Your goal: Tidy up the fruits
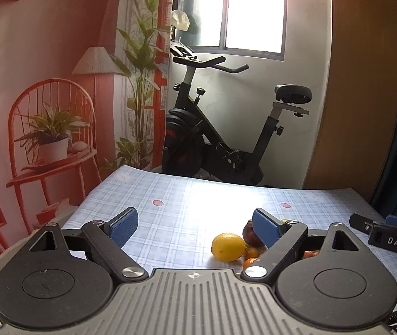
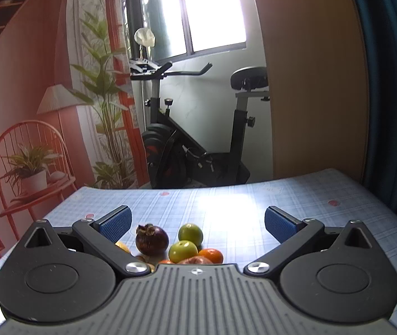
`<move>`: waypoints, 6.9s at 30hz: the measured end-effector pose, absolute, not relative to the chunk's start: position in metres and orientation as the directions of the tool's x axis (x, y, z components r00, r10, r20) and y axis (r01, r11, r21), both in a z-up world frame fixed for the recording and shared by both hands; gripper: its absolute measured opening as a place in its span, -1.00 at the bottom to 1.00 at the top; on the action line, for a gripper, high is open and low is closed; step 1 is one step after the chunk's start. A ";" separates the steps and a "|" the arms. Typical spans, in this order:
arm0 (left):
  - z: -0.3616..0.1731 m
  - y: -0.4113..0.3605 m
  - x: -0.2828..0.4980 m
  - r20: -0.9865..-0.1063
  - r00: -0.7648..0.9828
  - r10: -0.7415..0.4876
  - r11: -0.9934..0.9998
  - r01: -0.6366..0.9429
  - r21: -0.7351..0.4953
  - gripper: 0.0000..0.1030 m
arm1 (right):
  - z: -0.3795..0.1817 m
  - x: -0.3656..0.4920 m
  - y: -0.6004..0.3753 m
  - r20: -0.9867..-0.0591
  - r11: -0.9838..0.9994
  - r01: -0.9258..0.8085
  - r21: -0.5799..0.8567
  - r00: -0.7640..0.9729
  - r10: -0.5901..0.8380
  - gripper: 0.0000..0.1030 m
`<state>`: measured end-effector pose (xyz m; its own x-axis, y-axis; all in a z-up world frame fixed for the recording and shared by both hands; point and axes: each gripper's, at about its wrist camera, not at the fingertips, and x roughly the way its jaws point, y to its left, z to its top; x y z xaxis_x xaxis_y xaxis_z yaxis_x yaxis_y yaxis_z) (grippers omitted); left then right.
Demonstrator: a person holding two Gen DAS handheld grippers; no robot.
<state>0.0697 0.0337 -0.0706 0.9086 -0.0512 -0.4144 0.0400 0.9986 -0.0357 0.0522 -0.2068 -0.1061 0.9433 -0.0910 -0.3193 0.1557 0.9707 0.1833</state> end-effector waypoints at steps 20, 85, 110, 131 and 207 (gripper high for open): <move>-0.118 -0.015 0.128 -0.561 0.786 -0.261 0.957 0.286 -0.045 0.35 | -0.191 0.094 -0.244 -0.440 0.994 0.008 0.113 0.897 0.043 0.97; -0.131 -0.014 0.185 -0.725 0.454 -0.518 0.838 0.441 -0.322 -0.12 | -0.164 0.113 -0.195 -0.446 0.910 -0.310 0.273 0.797 0.406 0.33; -0.181 0.088 0.184 -0.746 0.506 -0.433 0.901 0.259 -0.348 -0.09 | -0.202 0.161 -0.096 -0.559 0.883 -0.436 0.172 0.695 0.452 0.33; -0.169 0.097 0.179 -0.746 0.593 -0.303 0.949 0.120 -0.290 -0.05 | -0.197 0.165 -0.091 -0.572 0.907 -0.386 0.171 0.710 0.410 0.49; -0.181 -0.034 0.214 -0.804 0.396 -0.443 0.888 0.320 -0.331 -0.13 | -0.196 0.149 -0.198 -0.571 0.926 -0.339 0.167 0.732 0.371 0.28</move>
